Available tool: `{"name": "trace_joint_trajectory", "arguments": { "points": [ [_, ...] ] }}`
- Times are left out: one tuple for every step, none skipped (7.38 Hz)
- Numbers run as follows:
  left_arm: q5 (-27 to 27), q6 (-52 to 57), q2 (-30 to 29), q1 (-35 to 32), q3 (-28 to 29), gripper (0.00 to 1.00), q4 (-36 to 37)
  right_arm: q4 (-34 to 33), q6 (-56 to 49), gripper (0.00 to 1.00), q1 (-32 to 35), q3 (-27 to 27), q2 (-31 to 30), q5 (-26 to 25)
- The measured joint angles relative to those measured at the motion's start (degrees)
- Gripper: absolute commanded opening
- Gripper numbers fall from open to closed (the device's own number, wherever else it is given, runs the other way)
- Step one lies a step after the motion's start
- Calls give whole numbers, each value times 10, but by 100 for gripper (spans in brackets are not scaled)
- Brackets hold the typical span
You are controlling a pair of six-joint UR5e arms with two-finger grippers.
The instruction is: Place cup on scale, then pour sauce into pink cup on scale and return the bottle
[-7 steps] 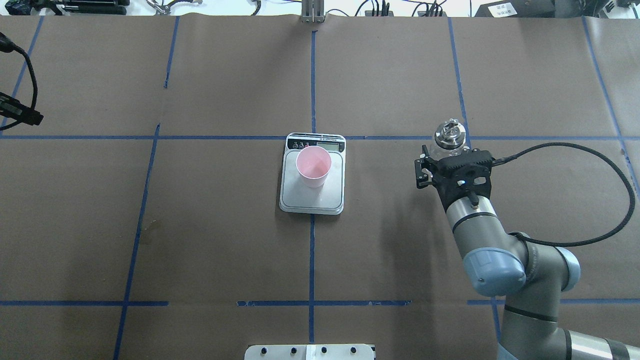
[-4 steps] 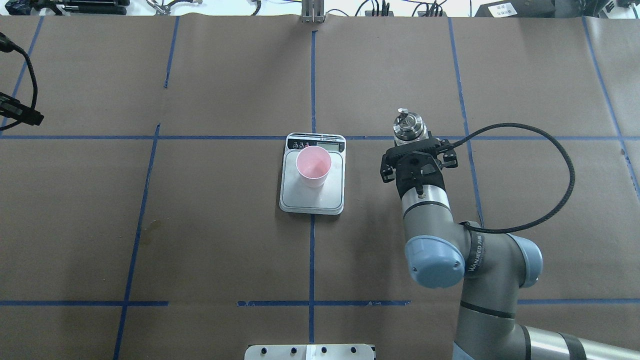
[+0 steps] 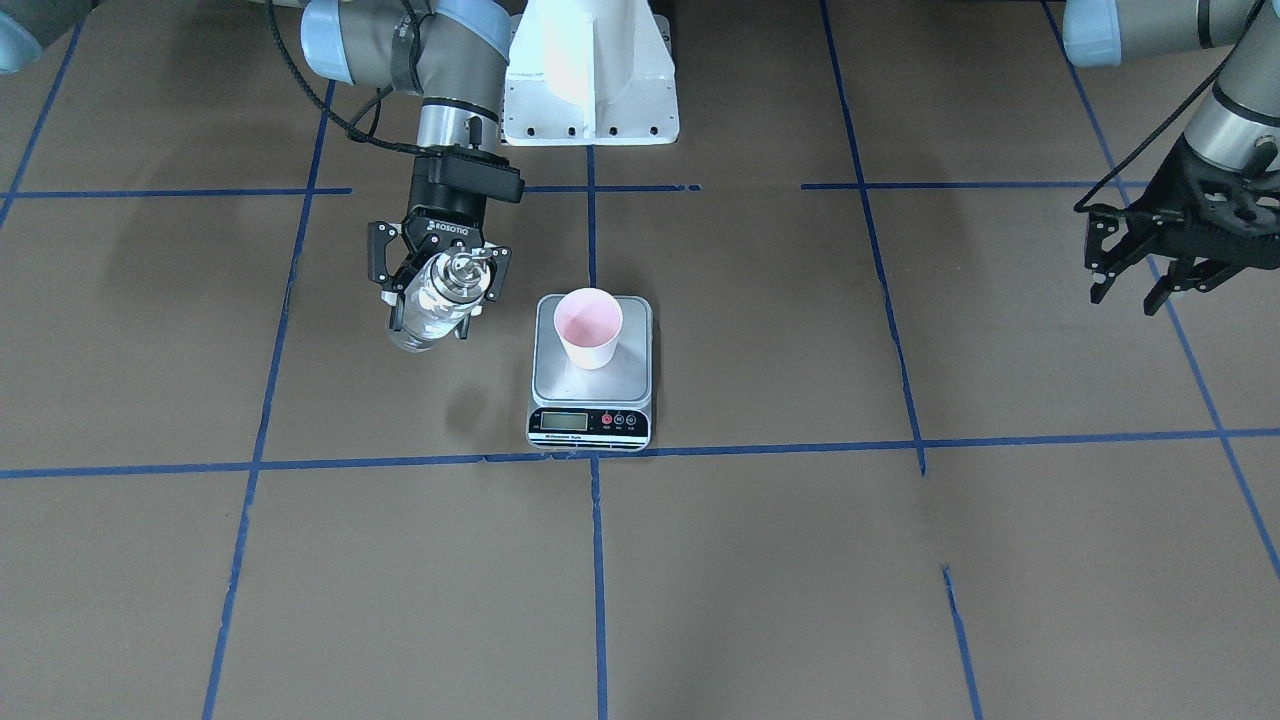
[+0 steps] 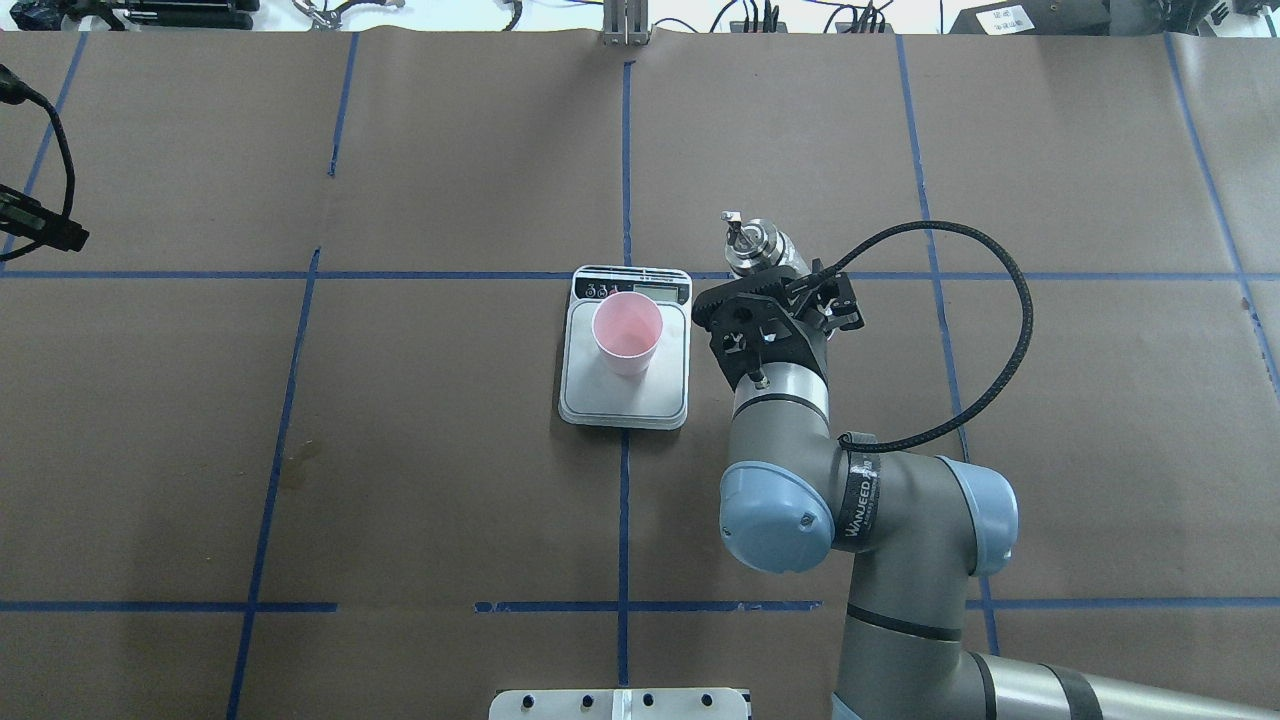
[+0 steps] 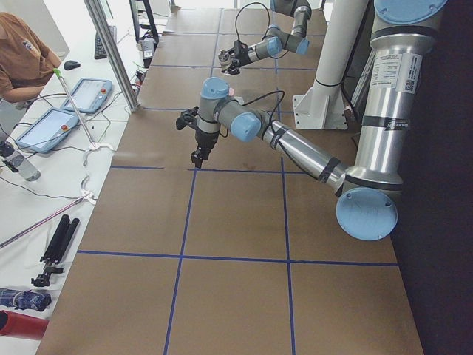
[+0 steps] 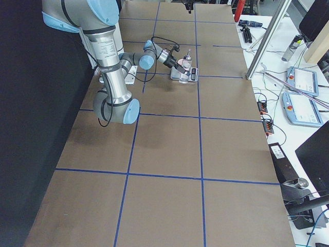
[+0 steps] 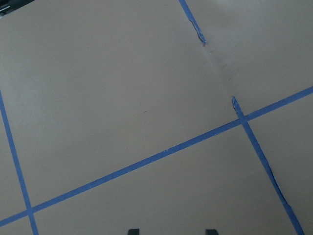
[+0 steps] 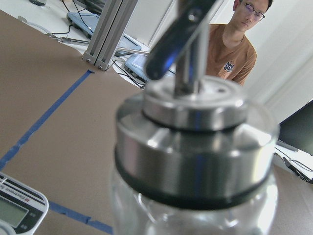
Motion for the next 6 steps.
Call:
{"name": "trace_joint_trajectory", "arguments": {
  "points": [
    [0,0,1,0,-1,55,0,-27,-4,0,-2,-1,8,1],
    [0,0,3,0,-1,55,0,-77,-9,0,-3,-1,24,4],
    [-1,0,4,0,-1,55,0,-118,-16,0,-4,-2,42,8],
    [-2,0,4,0,-1,55,0,-142,-31,0,-5,-5,50,9],
    [-6,0,4,0,-1,55,0,-167,-53,0,-6,-9,58,8],
    [-10,-1,4,0,-1,55,0,-203,-75,0,-8,-14,68,6]
  ]
}}
